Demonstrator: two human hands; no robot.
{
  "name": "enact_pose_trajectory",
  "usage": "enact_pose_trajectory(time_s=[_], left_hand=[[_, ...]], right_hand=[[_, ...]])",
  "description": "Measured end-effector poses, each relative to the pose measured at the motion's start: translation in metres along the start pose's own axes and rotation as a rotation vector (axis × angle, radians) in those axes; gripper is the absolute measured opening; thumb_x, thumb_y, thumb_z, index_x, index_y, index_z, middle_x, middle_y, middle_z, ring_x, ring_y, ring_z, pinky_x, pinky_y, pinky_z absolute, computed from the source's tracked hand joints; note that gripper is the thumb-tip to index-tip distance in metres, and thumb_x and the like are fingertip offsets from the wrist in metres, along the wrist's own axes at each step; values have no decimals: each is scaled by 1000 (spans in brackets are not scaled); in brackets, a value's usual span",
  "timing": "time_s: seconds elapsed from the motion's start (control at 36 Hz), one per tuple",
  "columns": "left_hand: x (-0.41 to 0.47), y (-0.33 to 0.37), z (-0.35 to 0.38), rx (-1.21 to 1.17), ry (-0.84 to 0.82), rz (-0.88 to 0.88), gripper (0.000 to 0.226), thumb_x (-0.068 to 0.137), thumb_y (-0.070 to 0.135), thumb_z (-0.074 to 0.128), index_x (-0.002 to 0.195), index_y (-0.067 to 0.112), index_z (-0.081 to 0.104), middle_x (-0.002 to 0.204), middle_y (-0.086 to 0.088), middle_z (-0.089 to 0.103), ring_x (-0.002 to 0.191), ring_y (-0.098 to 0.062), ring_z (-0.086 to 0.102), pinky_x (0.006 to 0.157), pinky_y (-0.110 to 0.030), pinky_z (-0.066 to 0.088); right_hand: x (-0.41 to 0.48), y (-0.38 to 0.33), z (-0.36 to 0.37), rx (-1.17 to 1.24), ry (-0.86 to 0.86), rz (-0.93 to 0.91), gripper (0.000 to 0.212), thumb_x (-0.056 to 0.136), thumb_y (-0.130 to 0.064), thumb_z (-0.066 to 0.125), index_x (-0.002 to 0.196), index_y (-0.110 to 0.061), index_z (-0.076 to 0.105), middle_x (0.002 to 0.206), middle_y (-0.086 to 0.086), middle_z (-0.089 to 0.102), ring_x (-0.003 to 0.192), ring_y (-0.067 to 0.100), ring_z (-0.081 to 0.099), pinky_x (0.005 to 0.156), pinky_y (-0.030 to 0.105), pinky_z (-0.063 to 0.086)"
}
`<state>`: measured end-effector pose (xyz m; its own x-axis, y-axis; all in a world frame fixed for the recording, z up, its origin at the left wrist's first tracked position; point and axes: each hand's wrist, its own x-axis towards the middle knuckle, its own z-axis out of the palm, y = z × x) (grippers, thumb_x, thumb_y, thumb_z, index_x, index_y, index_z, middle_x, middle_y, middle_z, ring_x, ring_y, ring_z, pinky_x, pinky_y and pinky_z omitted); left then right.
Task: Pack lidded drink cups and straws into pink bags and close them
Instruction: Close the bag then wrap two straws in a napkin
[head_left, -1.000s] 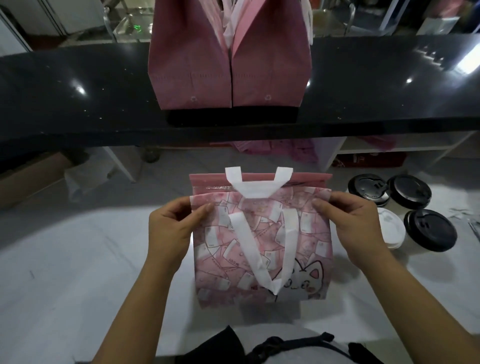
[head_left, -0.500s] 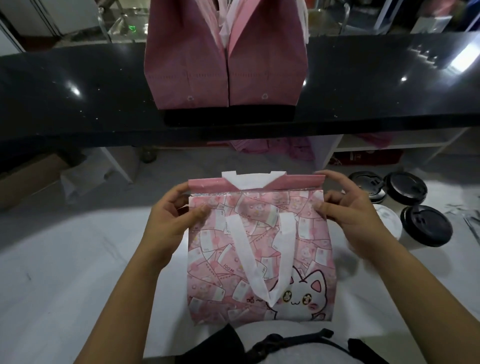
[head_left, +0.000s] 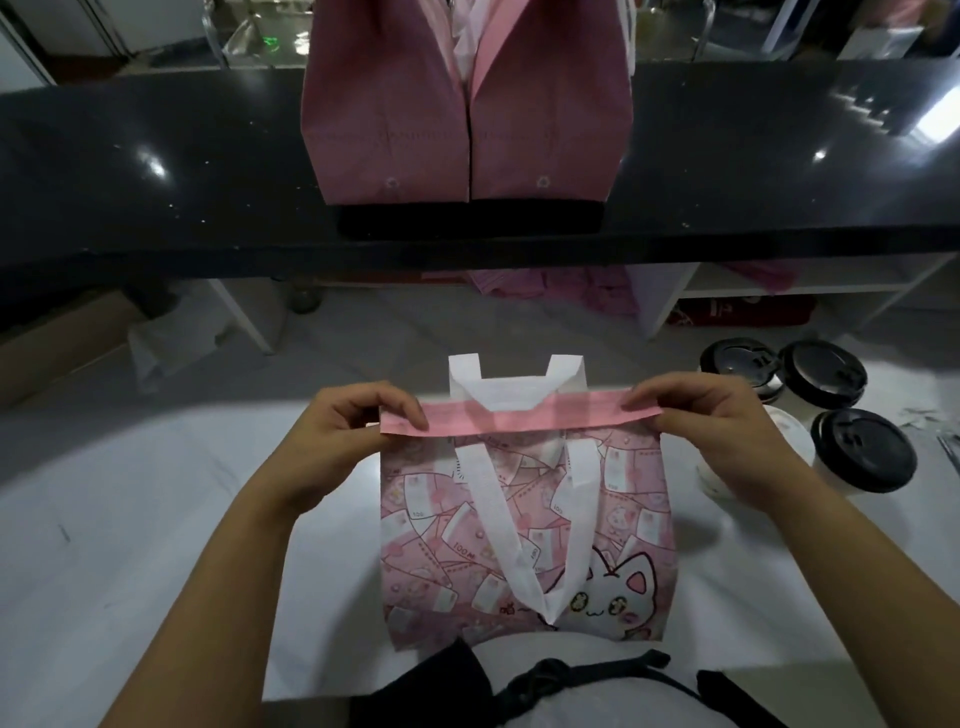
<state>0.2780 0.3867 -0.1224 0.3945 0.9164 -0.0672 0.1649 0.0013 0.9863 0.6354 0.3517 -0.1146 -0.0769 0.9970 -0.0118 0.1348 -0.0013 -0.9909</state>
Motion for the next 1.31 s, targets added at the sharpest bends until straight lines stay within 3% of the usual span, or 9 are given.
enact_pose_trajectory(time_s=[0.22, 0.39, 0.61, 0.75, 0.86, 0.94, 1.11, 1.19, 1.31], left_hand=[[-14, 10, -12, 118, -94, -141, 24, 73, 26, 82, 96, 29, 79, 105, 8, 73, 101, -14, 70, 68, -27, 61], [-28, 17, -1, 218, 69, -2, 29, 77, 30, 71, 100, 48, 69, 92, 6, 75, 92, -13, 71, 71, -23, 61], [-46, 28, -4, 291, 173, 154, 36, 75, 17, 70, 97, 46, 76, 91, 22, 77, 90, -2, 73, 76, -11, 55], [-42, 24, 0, 285, 182, 92, 34, 75, 21, 71, 91, 49, 78, 90, 17, 78, 89, -6, 74, 82, -25, 59], [-42, 16, 0, 270, 166, 56, 24, 78, 23, 72, 98, 35, 80, 102, 11, 78, 104, -10, 72, 92, -42, 58], [-43, 17, 5, 262, 160, 62, 22, 83, 19, 72, 100, 28, 81, 109, 8, 77, 112, -15, 69, 94, -47, 56], [-40, 36, 12, 578, 7, 97, 48, 86, 41, 75, 129, 54, 57, 126, 34, 60, 118, 8, 55, 84, -10, 47], [-28, 56, 26, 703, -122, 119, 62, 78, 66, 67, 135, 47, 54, 128, 33, 56, 119, 7, 51, 91, -16, 46], [-8, 72, 53, 1025, -53, 157, 41, 80, 52, 77, 119, 42, 69, 111, 18, 71, 97, -6, 59, 76, -26, 47]], right_hand=[[-15, -18, -13, 31, -162, 78, 25, 73, -7, 76, 97, -11, 77, 104, 14, 74, 96, 27, 72, 81, 28, 59], [-28, -24, -6, -77, -91, -21, 30, 76, -12, 75, 101, -25, 67, 81, 19, 69, 78, 30, 69, 76, 29, 58], [-44, -40, -4, -492, 15, -259, 20, 75, -24, 73, 94, -32, 74, 87, -18, 75, 85, 4, 71, 80, 15, 53], [-46, -30, 4, -563, 98, -336, 21, 77, -13, 71, 94, -24, 72, 88, -13, 71, 89, 4, 66, 81, 8, 47], [-49, -23, 6, -654, 115, -295, 36, 76, 7, 78, 92, -24, 72, 86, -4, 72, 84, 9, 64, 79, 24, 51], [-50, -30, 6, -713, 84, -252, 34, 78, 2, 79, 93, -27, 69, 87, -11, 70, 87, 7, 61, 81, 15, 46], [-39, -56, 18, -929, -100, -166, 38, 80, -45, 69, 114, -30, 70, 99, -20, 68, 95, 6, 59, 92, 34, 45], [-25, -68, 32, -1047, -231, -167, 43, 77, -54, 53, 112, -35, 71, 98, -16, 70, 95, 13, 61, 93, 40, 44], [-7, -68, 49, -1161, -278, -212, 25, 83, -40, 58, 103, -36, 73, 90, -14, 67, 91, 15, 57, 89, 34, 37]])
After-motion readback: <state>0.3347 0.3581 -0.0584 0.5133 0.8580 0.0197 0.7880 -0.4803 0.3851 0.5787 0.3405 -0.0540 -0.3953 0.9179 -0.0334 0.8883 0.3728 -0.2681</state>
